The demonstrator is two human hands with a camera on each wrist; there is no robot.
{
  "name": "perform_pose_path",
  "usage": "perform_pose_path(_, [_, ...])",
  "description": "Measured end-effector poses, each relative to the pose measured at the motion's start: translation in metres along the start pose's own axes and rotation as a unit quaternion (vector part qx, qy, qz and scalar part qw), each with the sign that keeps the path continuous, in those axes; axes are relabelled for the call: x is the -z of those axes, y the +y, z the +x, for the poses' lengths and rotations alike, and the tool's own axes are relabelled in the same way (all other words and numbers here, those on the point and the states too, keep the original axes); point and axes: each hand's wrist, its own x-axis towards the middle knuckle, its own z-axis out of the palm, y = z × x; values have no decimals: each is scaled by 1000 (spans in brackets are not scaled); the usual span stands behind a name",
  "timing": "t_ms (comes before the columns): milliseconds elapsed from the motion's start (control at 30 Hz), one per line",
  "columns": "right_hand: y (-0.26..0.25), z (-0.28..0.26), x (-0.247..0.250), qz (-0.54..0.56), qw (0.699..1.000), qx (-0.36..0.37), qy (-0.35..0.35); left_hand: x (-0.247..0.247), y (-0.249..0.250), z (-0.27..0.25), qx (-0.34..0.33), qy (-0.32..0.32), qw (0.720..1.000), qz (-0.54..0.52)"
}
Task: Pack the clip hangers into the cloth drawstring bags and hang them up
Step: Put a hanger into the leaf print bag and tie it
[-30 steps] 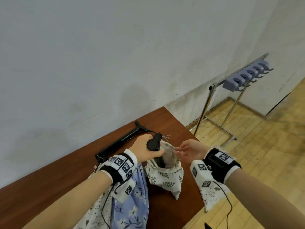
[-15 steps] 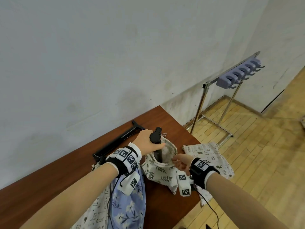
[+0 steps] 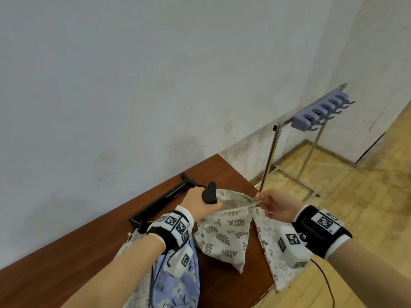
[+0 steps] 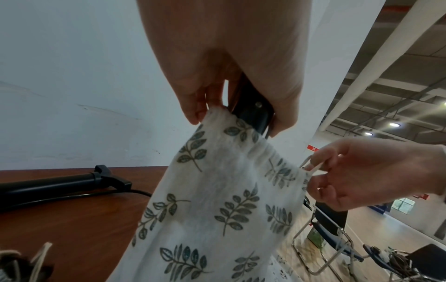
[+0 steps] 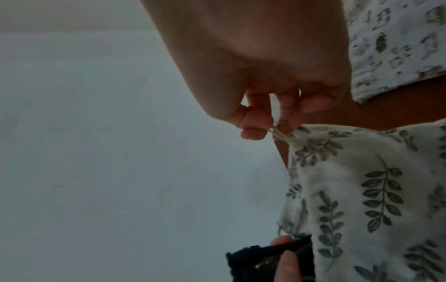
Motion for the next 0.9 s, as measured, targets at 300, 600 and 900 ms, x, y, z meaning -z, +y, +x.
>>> perform_pose_path(300, [-50, -43, -66, 52, 979, 100, -169, -2, 17, -2, 9, -27, 999, 16])
perform_pose_path(600, [-22, -9, -102, -285, 945, 146, -61, 29, 25, -5, 4, -214, 972, 95])
perform_pose_path(900, [-18, 4, -94, -214, 959, 166, -80, 50, -20, 2, 207, -74, 975, -45])
